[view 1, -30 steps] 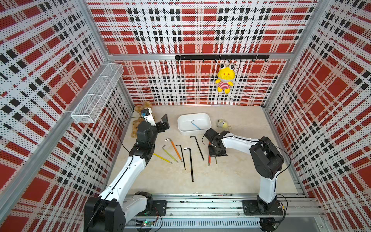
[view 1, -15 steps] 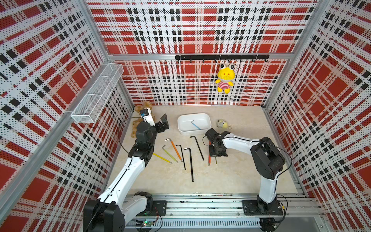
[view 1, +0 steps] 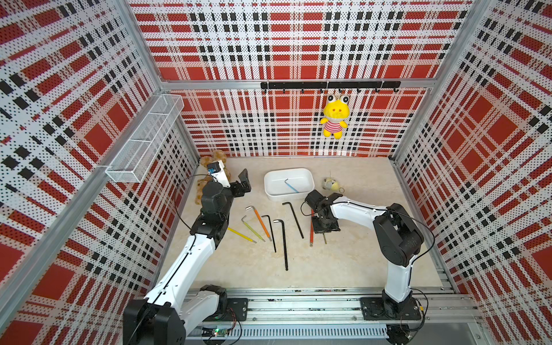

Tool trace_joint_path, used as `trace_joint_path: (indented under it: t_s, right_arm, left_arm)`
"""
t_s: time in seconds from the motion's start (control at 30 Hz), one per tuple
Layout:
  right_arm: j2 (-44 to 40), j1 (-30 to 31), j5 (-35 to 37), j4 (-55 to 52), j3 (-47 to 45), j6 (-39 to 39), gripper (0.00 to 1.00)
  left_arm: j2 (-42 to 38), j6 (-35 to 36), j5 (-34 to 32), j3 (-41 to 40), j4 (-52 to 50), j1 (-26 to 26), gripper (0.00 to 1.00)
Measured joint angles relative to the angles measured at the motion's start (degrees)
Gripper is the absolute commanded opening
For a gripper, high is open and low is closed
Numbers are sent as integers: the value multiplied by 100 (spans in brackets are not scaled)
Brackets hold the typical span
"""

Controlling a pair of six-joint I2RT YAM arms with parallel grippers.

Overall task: Put the hex key on the desktop into the storage box
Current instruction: Pick up the Allen key from the center of the board, then place the Allen key in the storage box.

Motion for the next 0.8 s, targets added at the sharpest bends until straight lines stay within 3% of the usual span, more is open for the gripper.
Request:
trace_joint_path:
  t_s: [0.37,0.57,0.8]
  right_arm:
    - [-354,-111,326,-356,682,-763,0]
    - [-289,-227,417,-601,1947,-1502,0]
    - [610,-337,271,-463,3869,-2793,0]
  left_arm:
    - [-26,0,-24,0,-15,0,99]
    - [-33,0,-92,0,-17,0,99]
    - [-33,0,-131,0,-20,2,99]
